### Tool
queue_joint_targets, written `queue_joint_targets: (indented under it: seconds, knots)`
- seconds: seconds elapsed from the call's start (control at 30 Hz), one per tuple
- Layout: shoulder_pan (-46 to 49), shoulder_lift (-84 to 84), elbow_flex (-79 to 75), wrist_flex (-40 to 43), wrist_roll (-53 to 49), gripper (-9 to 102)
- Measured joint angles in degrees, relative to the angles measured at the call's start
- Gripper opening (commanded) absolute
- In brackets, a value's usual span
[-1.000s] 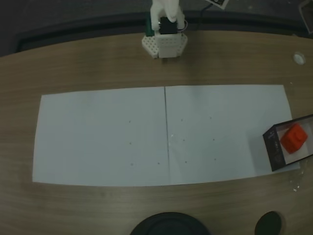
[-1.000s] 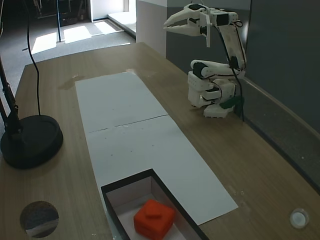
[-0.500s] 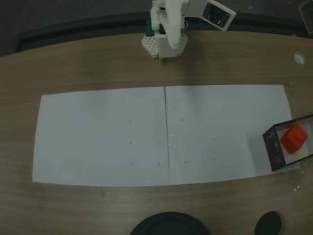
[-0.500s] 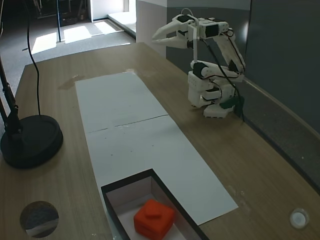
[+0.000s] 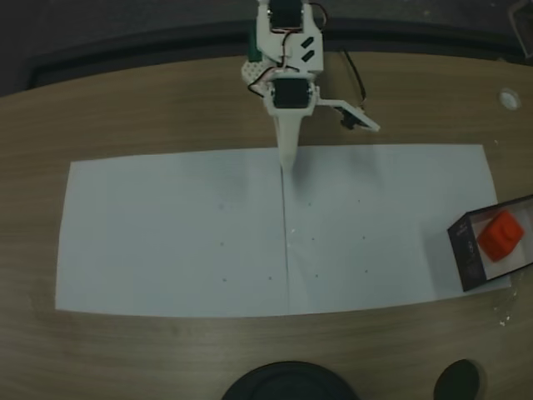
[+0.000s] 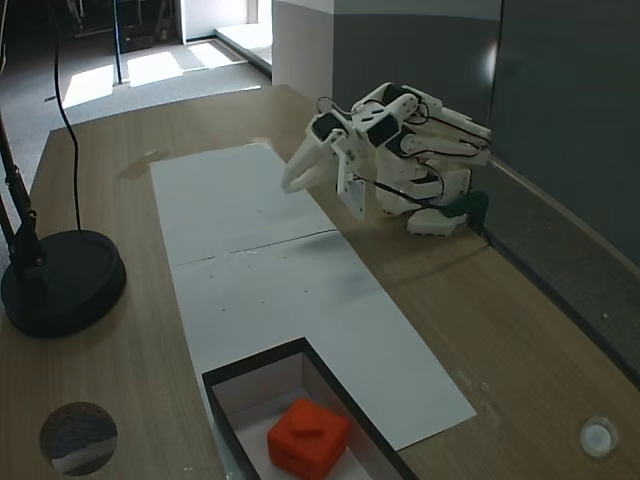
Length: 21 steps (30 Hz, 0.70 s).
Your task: Grab a orange square and put it in the box.
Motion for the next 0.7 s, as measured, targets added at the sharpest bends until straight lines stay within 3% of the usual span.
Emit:
queue_joint_targets:
  seconds: [0.4, 0.7]
  knots:
    - [-0.3, 0.0, 2.1, 19.0, 5.9, 0]
    - [-1.0, 0.0, 1.4, 20.0, 6.9, 0]
